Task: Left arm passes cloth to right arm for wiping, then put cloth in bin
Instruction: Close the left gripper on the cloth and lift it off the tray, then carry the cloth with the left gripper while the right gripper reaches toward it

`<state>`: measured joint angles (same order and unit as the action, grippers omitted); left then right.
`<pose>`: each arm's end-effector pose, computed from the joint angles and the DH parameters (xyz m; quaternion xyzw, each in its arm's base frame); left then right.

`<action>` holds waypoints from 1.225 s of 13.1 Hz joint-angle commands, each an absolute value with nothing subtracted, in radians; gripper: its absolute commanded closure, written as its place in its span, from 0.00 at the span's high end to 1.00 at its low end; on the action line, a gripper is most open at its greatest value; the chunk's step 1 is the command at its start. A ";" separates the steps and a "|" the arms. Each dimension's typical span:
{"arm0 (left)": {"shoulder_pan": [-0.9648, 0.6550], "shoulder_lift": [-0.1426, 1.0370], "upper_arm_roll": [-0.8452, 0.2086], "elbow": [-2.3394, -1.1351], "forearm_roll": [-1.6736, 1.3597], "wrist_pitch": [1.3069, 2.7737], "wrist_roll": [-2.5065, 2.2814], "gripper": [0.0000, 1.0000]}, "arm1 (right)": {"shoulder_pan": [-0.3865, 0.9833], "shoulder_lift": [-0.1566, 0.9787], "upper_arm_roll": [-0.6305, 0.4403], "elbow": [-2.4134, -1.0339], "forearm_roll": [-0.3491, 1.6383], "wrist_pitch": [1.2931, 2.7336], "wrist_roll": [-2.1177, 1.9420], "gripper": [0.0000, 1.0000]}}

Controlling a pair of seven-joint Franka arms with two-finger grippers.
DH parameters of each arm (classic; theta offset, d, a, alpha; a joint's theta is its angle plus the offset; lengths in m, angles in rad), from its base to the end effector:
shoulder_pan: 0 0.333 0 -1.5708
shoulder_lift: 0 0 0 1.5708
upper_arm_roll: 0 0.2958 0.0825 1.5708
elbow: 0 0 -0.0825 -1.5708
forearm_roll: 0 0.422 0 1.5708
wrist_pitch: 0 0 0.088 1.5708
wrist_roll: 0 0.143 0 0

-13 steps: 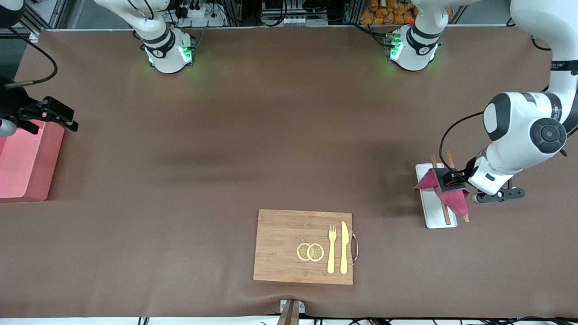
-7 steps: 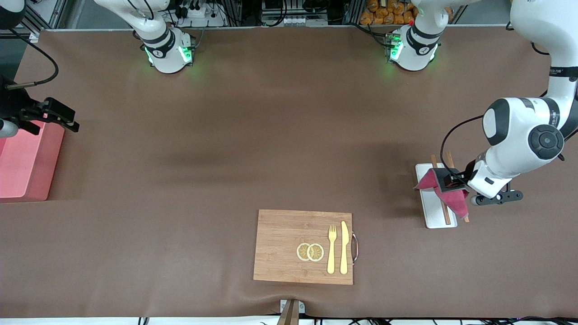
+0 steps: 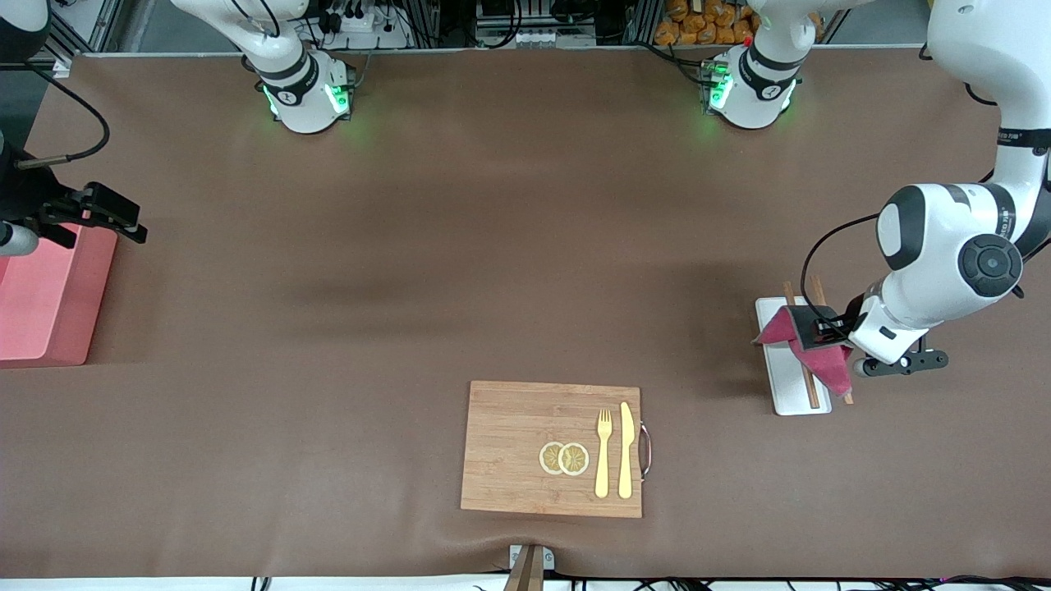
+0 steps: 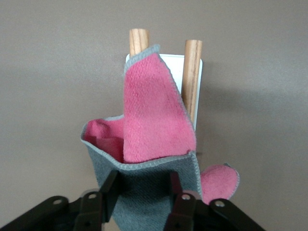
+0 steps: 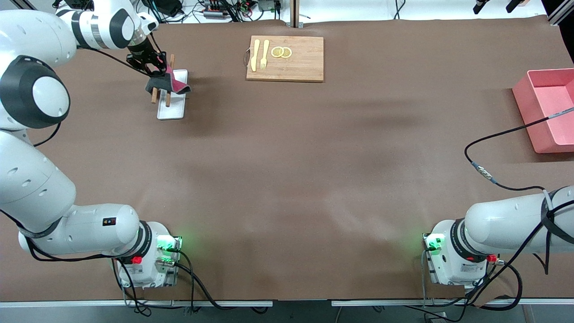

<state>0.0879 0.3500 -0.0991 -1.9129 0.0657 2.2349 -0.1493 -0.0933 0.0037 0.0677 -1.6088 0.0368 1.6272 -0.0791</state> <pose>0.6407 -0.0029 0.2324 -0.9986 -0.0512 0.0121 0.0096 0.5987 -0.0103 0.5517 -0.9995 -0.0258 -0.0083 0.0181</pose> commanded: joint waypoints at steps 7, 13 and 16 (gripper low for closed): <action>0.091 0.342 -0.101 -1.871 0.092 2.223 -0.060 0.00 | -0.095 0.017 0.064 -1.600 0.014 1.618 -0.057 1.00; 0.081 0.219 -0.211 -1.812 0.060 2.041 -0.090 0.00 | -0.069 0.014 0.067 -1.592 0.025 1.530 0.203 1.00; 0.081 0.215 -0.308 -1.714 0.009 1.924 -0.185 0.00 | -0.020 0.014 0.069 -1.591 0.028 1.442 0.409 1.00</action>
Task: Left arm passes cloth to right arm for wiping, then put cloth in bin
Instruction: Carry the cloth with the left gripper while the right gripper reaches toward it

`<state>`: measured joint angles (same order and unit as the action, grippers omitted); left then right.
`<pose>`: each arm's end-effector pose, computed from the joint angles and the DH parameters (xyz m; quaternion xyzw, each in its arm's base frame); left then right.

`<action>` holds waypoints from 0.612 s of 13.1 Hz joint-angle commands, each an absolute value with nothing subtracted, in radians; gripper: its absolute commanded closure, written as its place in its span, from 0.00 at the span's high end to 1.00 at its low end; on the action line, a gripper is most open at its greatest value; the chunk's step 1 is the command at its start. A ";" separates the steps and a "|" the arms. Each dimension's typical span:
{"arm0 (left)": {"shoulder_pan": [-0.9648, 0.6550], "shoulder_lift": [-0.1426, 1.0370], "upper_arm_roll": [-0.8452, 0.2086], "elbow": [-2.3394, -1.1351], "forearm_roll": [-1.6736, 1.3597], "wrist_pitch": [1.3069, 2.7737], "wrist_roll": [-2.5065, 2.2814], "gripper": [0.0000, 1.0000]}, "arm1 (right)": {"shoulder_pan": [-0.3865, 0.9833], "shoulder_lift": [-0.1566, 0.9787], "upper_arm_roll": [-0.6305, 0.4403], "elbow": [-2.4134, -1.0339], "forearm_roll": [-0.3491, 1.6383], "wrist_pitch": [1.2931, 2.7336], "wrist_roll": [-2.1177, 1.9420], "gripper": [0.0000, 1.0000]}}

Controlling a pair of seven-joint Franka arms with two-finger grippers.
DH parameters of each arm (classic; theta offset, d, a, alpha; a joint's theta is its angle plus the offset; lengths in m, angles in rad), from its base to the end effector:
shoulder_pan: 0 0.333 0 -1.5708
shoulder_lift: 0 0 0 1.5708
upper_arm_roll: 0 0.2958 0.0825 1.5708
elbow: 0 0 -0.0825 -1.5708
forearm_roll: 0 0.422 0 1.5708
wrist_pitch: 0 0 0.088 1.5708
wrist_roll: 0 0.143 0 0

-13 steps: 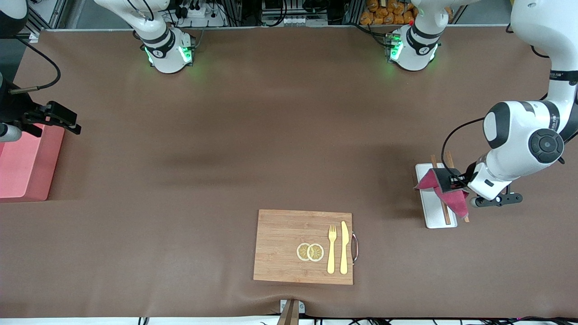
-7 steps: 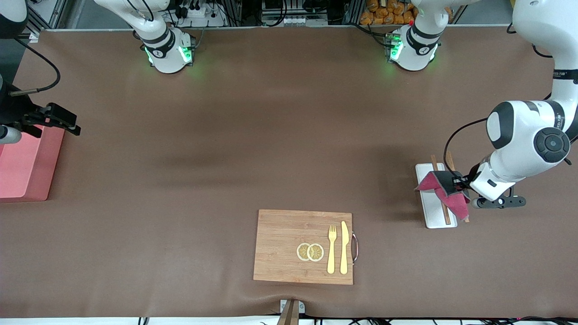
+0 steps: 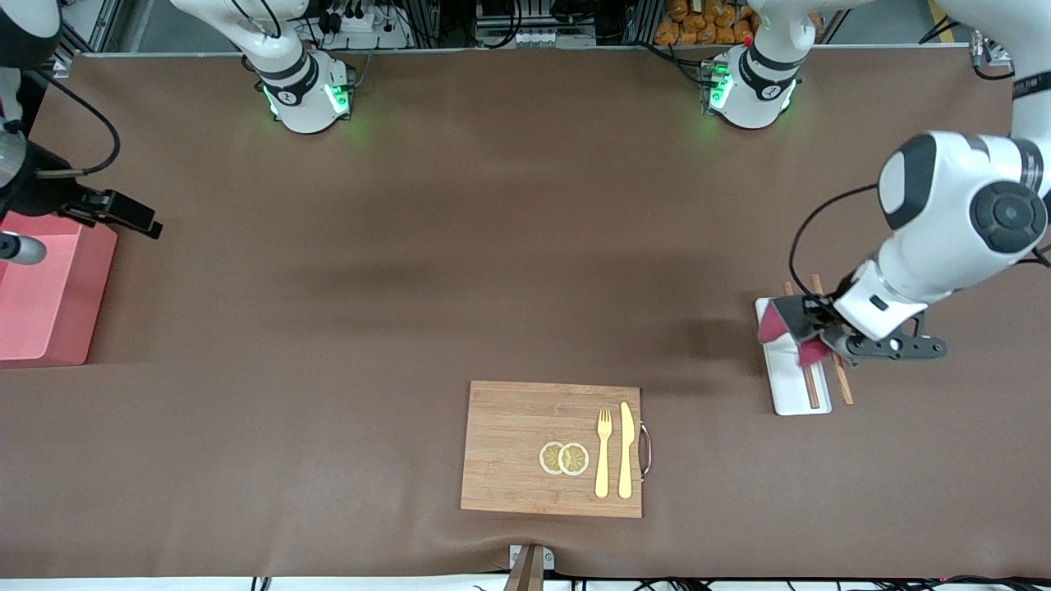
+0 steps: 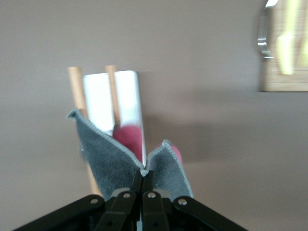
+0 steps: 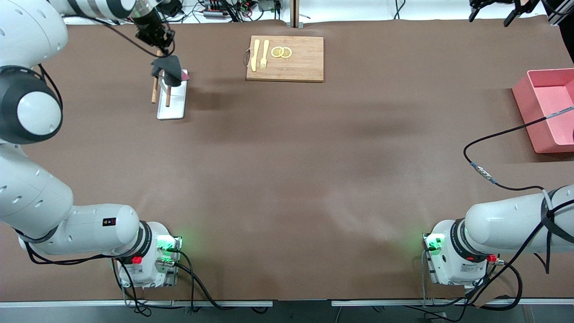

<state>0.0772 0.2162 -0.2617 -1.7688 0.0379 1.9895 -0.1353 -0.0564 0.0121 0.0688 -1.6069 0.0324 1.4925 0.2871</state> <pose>0.6426 -0.1102 0.3718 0.9995 -0.0291 0.0043 0.0112 0.5807 0.0119 0.5370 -0.9885 0.1364 0.0650 0.0070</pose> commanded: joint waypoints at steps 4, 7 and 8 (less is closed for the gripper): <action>0.077 0.225 -0.486 -1.668 0.000 1.922 -0.470 0.00 | 0.051 0.014 0.069 -1.585 0.058 1.391 0.552 1.00; 0.039 0.261 -0.587 -1.597 0.000 1.930 -0.716 0.00 | 0.037 0.044 0.064 -1.557 0.178 1.329 0.578 1.00; 0.009 0.273 -0.603 -1.585 0.000 1.933 -0.782 0.00 | 0.037 0.073 0.064 -1.555 0.179 1.307 0.660 1.00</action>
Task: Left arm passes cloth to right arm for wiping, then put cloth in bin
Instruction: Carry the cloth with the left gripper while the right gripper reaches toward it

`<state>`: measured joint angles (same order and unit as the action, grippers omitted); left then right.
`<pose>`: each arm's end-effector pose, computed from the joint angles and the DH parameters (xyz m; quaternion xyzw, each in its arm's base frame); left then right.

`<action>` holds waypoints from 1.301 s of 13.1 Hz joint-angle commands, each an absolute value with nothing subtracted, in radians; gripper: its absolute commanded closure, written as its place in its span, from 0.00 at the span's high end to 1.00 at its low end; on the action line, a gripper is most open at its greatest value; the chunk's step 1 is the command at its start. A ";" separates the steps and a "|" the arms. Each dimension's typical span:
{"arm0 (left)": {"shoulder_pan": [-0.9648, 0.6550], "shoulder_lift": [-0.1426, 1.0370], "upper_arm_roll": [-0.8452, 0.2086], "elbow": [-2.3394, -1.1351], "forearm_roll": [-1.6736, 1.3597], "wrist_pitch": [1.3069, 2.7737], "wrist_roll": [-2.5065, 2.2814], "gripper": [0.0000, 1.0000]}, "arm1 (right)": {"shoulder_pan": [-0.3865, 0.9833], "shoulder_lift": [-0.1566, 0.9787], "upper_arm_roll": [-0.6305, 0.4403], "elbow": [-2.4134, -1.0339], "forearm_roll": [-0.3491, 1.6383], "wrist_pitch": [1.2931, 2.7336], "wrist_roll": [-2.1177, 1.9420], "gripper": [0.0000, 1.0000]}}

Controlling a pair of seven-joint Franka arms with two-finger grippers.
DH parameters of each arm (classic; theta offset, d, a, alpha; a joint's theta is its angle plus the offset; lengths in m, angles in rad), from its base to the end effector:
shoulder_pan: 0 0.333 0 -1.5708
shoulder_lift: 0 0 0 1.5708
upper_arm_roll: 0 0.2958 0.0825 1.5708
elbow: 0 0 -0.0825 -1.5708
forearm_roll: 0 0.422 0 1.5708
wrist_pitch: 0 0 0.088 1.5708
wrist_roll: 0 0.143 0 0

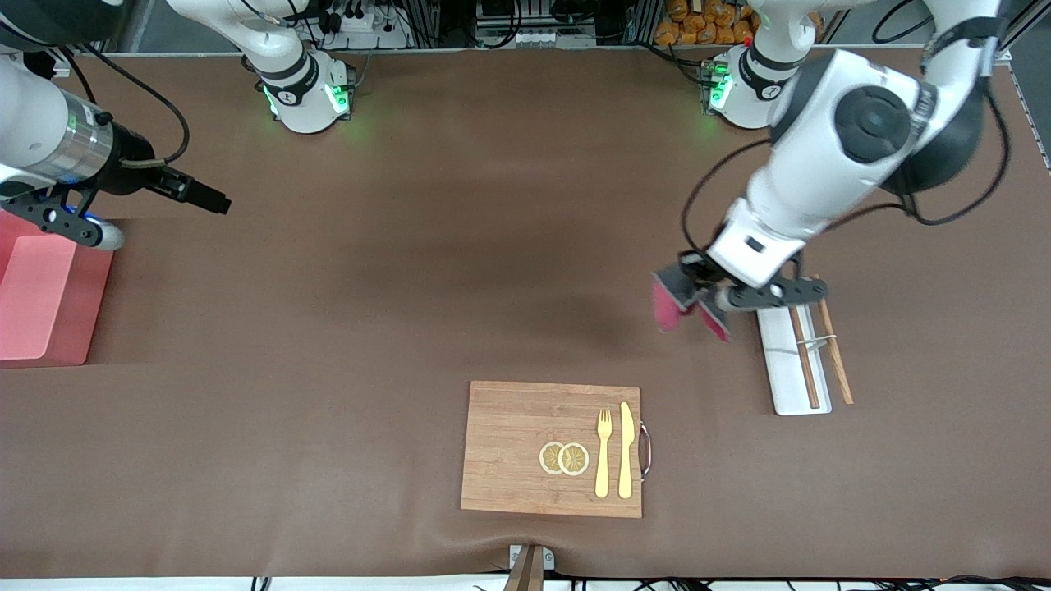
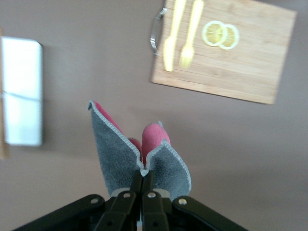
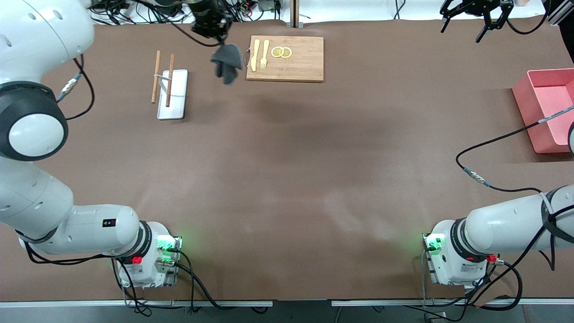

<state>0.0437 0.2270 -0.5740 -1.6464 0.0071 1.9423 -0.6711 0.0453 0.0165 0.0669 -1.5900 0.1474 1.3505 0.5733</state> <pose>0.5877 -0.3190 0.4419 0.9939 0.0781 0.0108 0.0770 0.5549 0.0858 0.5359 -0.9645 0.2193 0.1447 0.0268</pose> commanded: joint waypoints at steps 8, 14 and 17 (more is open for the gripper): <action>-0.267 0.388 -0.604 -1.488 -0.068 2.217 -1.210 0.00 | 0.009 0.199 0.061 -1.549 0.510 1.282 0.943 1.00; -0.422 0.500 -0.597 -1.433 -0.061 2.552 -1.517 0.00 | 0.054 0.298 0.063 -1.591 0.704 1.391 1.155 1.00; -0.460 0.541 -0.594 -1.430 -0.060 2.693 -1.566 0.00 | 0.078 0.337 0.064 -1.601 0.753 1.437 1.157 1.00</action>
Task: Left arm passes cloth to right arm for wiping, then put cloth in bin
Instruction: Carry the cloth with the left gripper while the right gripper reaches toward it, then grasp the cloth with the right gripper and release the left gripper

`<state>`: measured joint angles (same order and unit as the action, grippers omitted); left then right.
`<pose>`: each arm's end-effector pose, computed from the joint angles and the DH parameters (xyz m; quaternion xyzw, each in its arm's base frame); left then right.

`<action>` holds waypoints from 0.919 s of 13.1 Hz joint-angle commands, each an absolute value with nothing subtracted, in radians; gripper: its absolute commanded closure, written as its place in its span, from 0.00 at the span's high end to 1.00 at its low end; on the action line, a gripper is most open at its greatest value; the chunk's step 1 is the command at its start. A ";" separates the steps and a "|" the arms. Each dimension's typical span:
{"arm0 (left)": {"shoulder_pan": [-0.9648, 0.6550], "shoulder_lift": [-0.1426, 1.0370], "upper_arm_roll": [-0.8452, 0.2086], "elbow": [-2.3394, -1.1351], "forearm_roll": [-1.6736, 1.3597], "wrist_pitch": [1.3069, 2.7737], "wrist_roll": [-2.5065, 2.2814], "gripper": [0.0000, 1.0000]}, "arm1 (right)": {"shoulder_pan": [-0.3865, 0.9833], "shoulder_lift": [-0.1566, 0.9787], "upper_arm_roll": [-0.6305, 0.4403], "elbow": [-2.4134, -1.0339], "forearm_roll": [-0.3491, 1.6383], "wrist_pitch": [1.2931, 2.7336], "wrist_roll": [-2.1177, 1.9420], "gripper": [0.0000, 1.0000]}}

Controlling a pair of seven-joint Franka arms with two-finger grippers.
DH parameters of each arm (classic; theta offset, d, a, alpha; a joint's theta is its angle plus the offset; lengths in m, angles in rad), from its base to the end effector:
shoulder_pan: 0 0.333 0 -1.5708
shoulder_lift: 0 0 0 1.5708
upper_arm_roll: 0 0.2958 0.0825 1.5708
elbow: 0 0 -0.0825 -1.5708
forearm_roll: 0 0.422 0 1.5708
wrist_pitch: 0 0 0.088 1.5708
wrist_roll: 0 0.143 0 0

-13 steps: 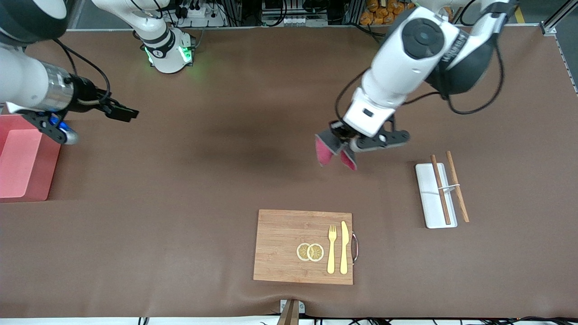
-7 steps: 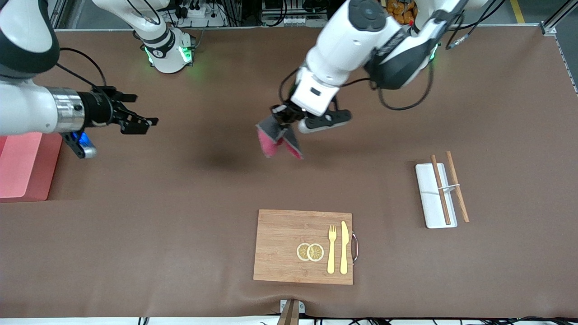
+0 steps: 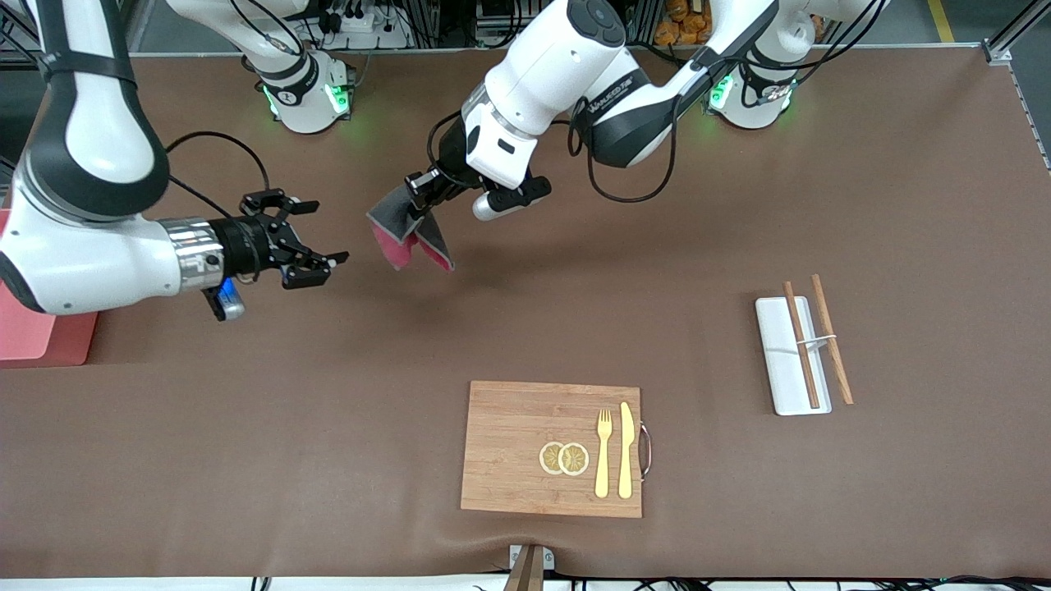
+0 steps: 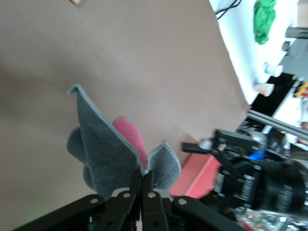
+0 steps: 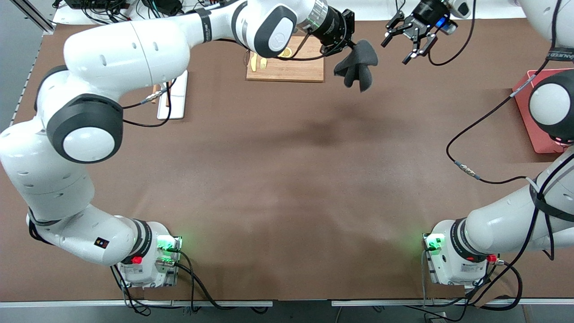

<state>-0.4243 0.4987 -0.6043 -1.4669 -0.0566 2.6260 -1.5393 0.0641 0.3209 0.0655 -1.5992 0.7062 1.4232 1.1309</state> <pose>0.4745 -0.6255 0.4640 0.8645 0.3233 -0.0318 0.3835 0.6007 0.1761 0.3903 -0.7785 0.4645 0.3945 0.1502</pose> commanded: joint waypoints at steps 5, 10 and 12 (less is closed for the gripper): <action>-0.646 0.584 -0.408 -1.355 -0.064 2.800 -1.632 0.00 | 0.135 0.371 0.064 -1.637 0.830 1.508 1.183 0.87; -0.655 0.580 -0.396 -1.356 -0.071 2.798 -1.644 0.00 | 0.146 0.373 0.064 -1.641 0.830 1.511 1.154 0.00; -0.647 0.572 -0.396 -1.356 -0.072 2.789 -1.661 0.28 | 0.134 0.374 0.064 -1.638 0.827 1.505 1.141 0.00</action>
<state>-0.6420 0.5720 -0.4045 -1.3794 -0.0567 2.7942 -1.6415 0.1462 0.3782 0.0657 -1.6393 0.8058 1.5148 1.1561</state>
